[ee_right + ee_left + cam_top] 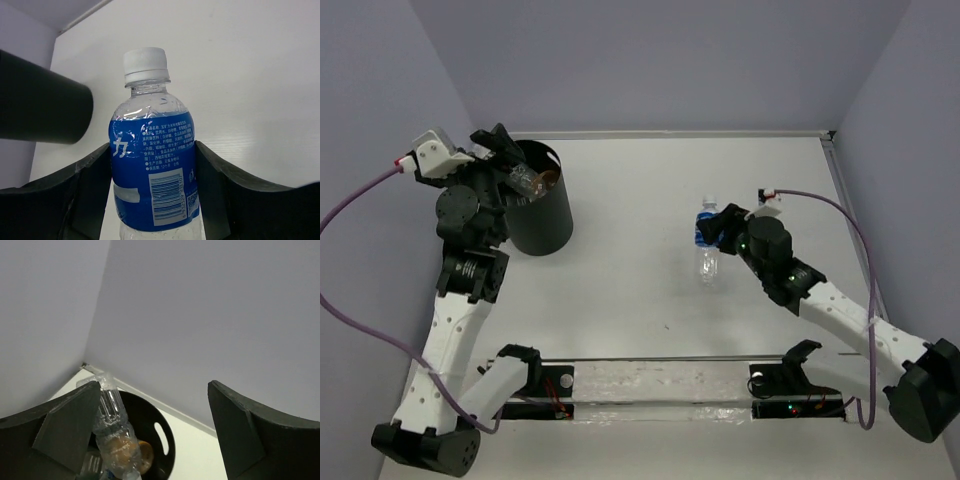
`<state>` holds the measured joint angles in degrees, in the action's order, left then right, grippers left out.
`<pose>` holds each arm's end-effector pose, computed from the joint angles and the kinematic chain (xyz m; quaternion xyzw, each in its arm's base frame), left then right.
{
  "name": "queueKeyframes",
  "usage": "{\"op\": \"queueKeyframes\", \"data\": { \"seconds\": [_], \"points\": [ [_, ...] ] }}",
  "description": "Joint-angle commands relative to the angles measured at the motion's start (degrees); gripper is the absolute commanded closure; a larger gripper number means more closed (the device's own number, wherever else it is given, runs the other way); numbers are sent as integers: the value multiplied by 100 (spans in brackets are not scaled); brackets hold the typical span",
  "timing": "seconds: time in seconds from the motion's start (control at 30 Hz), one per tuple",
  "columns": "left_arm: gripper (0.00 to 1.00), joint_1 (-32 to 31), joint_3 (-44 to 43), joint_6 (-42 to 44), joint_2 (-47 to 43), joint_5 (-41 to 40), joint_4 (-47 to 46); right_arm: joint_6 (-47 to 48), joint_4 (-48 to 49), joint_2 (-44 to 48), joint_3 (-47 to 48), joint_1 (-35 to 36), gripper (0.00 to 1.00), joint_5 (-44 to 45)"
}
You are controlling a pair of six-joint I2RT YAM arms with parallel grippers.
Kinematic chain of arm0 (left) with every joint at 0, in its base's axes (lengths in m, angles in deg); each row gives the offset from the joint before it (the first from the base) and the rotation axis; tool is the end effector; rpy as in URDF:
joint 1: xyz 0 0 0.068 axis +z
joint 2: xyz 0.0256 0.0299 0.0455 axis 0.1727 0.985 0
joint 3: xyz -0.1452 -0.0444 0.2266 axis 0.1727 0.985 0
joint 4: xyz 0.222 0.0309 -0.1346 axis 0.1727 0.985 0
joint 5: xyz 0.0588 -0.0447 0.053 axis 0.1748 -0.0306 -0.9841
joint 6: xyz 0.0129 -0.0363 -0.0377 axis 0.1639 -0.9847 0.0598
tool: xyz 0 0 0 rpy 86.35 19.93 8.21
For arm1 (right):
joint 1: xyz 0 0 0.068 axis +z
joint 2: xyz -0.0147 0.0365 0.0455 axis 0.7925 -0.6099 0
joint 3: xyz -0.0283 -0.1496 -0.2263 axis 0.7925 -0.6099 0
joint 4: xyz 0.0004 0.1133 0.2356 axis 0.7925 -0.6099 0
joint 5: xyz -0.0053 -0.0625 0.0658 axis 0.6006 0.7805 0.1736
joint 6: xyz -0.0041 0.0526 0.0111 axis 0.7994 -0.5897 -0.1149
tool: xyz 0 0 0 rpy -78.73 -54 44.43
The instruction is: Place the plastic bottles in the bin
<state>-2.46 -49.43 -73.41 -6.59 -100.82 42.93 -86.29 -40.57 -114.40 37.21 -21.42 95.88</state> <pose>0.1861 -0.0225 0.4662 -0.2226 0.5291 -0.0362 0.8180 0.1953 0.1083 0.2620 0.1401 0.7933 0.2765 0.5240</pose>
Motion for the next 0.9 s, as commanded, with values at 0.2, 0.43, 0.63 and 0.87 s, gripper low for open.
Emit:
{"op": "queueKeyframes", "data": {
  "seconds": [0.2,0.43,0.63,0.87],
  "points": [
    [1,-8,1001,-597,-1801,1187,855,2658,1602,-2640,3761,2102,48,703],
    [1,-8,1308,-737,-2837,1310,663,3549,2182,-4794,6722,2305,48,-201],
    [1,-139,1466,-755,-3172,1099,601,3576,2499,-6361,8897,2357,51,-563],
    [1,-499,1423,-658,-3295,642,750,3857,3019,-8338,11322,2419,56,-730]
  ]
}}
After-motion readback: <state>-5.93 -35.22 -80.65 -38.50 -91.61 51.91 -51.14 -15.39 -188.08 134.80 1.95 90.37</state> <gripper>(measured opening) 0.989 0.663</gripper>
